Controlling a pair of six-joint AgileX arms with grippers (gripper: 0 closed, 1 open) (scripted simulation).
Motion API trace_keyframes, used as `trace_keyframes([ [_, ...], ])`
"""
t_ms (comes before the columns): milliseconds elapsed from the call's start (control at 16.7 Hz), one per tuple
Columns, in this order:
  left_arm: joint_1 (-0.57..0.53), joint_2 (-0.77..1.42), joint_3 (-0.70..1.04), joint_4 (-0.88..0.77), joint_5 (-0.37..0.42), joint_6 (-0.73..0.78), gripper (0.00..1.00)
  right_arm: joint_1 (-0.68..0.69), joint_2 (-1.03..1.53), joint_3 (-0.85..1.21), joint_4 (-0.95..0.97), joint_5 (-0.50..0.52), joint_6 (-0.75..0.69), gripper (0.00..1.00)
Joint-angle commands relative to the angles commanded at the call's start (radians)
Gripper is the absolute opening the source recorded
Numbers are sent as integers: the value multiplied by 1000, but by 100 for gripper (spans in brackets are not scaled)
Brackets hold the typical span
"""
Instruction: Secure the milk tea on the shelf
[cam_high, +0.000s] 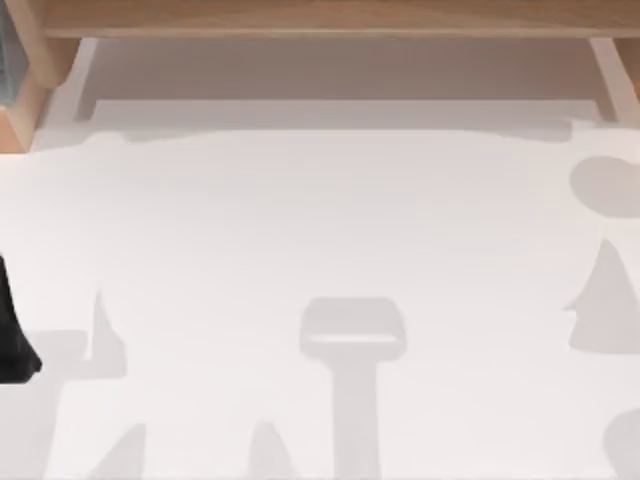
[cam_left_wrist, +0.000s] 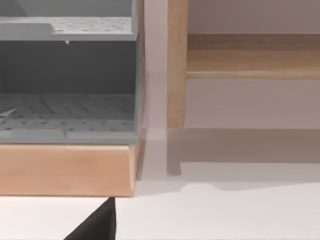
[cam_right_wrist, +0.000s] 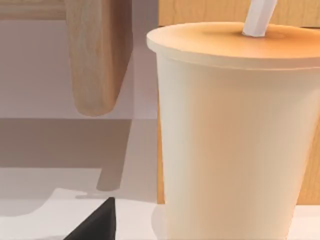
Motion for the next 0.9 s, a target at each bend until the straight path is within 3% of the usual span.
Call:
trace_keyframes([
  [900,0,0,0,0,0,0,100,83,89,318,-230,85,-1,100],
])
